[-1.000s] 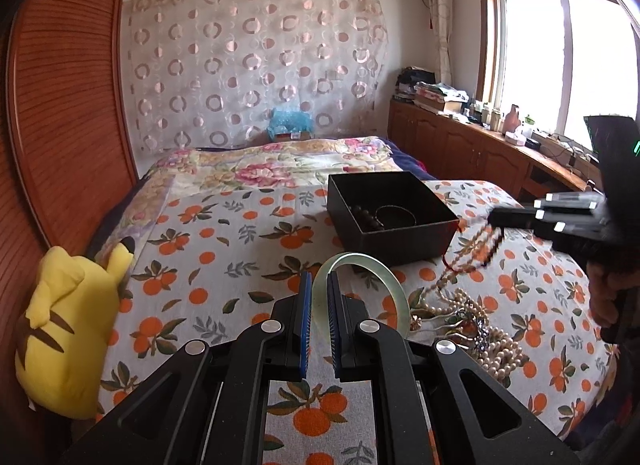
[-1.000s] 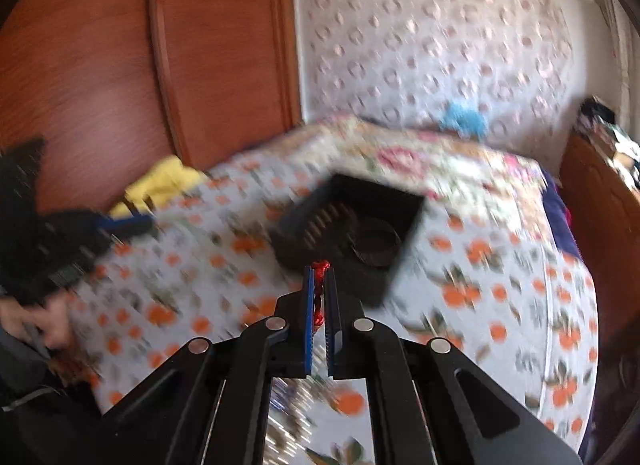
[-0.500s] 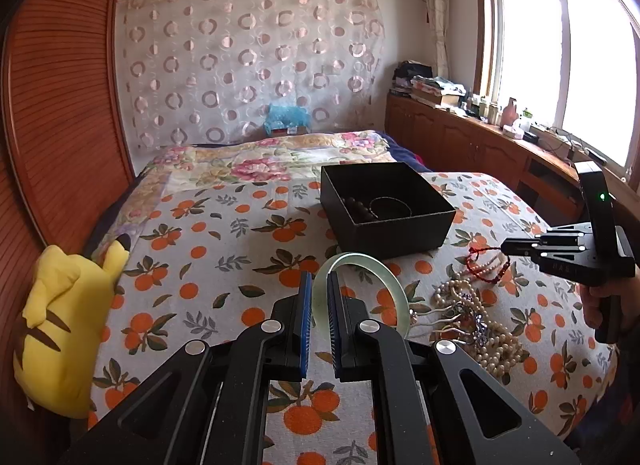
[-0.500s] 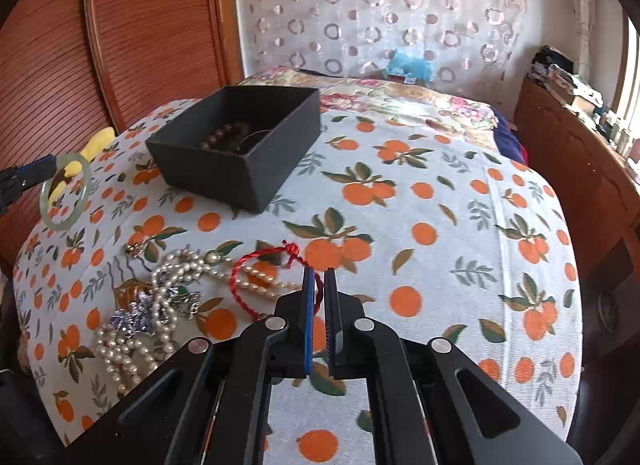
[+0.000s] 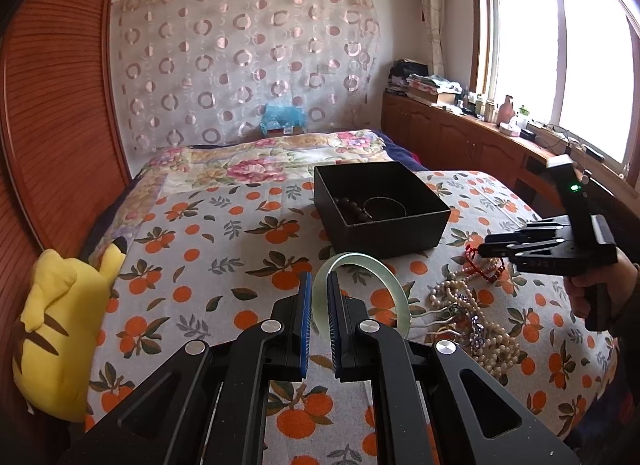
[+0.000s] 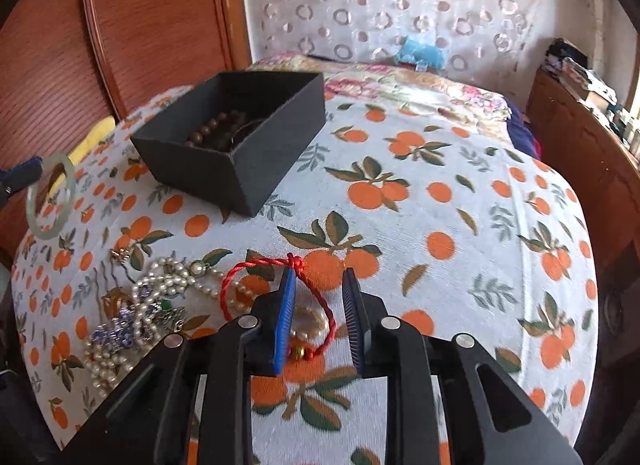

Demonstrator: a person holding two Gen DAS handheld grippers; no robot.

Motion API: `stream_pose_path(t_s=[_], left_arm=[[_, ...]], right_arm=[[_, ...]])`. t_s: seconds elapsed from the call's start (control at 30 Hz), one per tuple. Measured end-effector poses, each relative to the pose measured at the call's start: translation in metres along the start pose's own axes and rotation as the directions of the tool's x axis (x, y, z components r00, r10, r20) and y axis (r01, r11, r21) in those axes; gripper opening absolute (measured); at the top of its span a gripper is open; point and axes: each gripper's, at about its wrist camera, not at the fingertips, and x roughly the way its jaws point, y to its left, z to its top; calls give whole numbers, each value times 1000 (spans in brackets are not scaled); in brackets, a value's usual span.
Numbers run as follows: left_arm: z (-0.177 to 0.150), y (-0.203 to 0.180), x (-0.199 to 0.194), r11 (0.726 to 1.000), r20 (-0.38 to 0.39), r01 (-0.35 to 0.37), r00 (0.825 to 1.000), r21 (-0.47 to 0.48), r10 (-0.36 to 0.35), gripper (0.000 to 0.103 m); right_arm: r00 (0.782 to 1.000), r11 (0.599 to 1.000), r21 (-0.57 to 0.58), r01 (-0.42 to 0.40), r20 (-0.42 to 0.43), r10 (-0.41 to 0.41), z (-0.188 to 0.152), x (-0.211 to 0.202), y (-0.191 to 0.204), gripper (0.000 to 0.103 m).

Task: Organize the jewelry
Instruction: 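Lift the red string bracelet with the right tool while the left holds the jade bangle, then lower the jade bangle into the box while the right tool drops the red bracelet in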

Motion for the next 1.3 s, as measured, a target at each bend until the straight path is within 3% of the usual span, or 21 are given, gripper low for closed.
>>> stream_pose_path(t_s=[0.03,0.1,0.33,0.73,0.9,1.03,1.3], left_arm=[[2,-1,0,1000,2,2,1000,3,-2,7],[6,-3,2,1000,7,6,1000,8,-6,7],[24,-13,10,999,27,21,999,37,-22,7],[66,-14,45,999,47,14,999,39,-16,7],[82,-18,78,999,25,-1,1000,52,-1,7],[84,-19,112,999,-36,10,999,43,-8,7],[74,-26,134,997,-105,22,994,74,-14,8]], right_arm=[[1000,1000,-9,0,-10,0,1,3,1,26],[1000,999,-38,4,-17,-4,4,5,3,3],[997,999,-37,7,79,-4,16,-23,3,3],[967,999,-42,-9,253,19,64,-68,19,3],[962,999,-39,-15,270,25,78,-64,24,3],[962,999,-20,-25,271,29,86,-58,22,3],[968,999,-7,-40,248,41,95,-36,22,3]])
